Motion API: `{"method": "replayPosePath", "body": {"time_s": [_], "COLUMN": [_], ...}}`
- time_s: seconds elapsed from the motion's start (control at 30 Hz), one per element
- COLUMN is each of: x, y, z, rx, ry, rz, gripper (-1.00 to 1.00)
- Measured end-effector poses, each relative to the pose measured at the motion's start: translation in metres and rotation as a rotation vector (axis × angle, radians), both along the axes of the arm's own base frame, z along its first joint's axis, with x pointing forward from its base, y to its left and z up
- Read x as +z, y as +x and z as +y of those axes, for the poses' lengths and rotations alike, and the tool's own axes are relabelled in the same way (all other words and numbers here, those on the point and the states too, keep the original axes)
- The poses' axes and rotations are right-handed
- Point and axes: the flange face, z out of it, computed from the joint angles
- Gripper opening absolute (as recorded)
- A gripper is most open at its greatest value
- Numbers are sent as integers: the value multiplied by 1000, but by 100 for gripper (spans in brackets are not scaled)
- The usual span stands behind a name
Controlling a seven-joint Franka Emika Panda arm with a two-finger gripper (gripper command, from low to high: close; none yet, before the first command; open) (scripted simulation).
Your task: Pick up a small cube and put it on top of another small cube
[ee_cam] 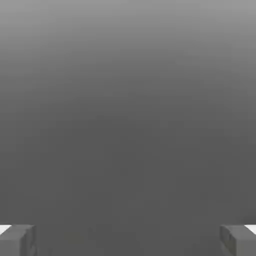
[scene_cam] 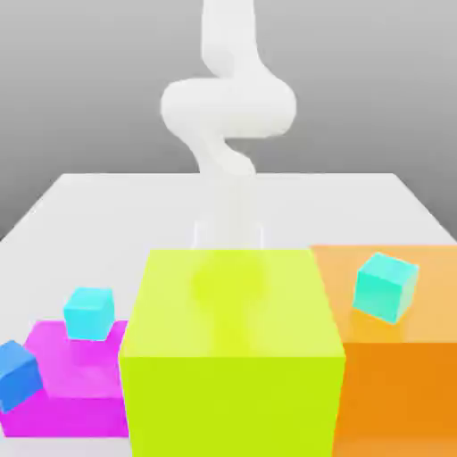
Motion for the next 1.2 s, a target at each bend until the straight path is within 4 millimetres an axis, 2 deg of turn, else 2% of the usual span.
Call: {"method": "replayPosePath", "body": {"time_s": [0.1, 0.17, 0.23, 0.33, 0.4, 0.47, 0.53, 0.63, 0.7, 0.97, 1.2], "x": [-73, -123, -173, -249, -300, -351, -388, -424, -439, -469, -482], "y": [18, 19, 10, -20, -50, -89, -121, -147, -155, -152, -143], "z": [63, 102, 140, 189, 216, 237, 245, 246, 244, 229, 207], "rx": [93, 154, 216, 310, 375, 445, 500, 551, 567, 540, 464], "ry": [-77, -140, -213, -347, -456, -584, -661, -665, -626, -379, -193], "rz": [185, 300, 408, 560, 654, 743, 797, 836, 843, 793, 691], "gripper": [0, 0, 0, 0, 0, 0, 0, 0, 0, 0, 0]}}
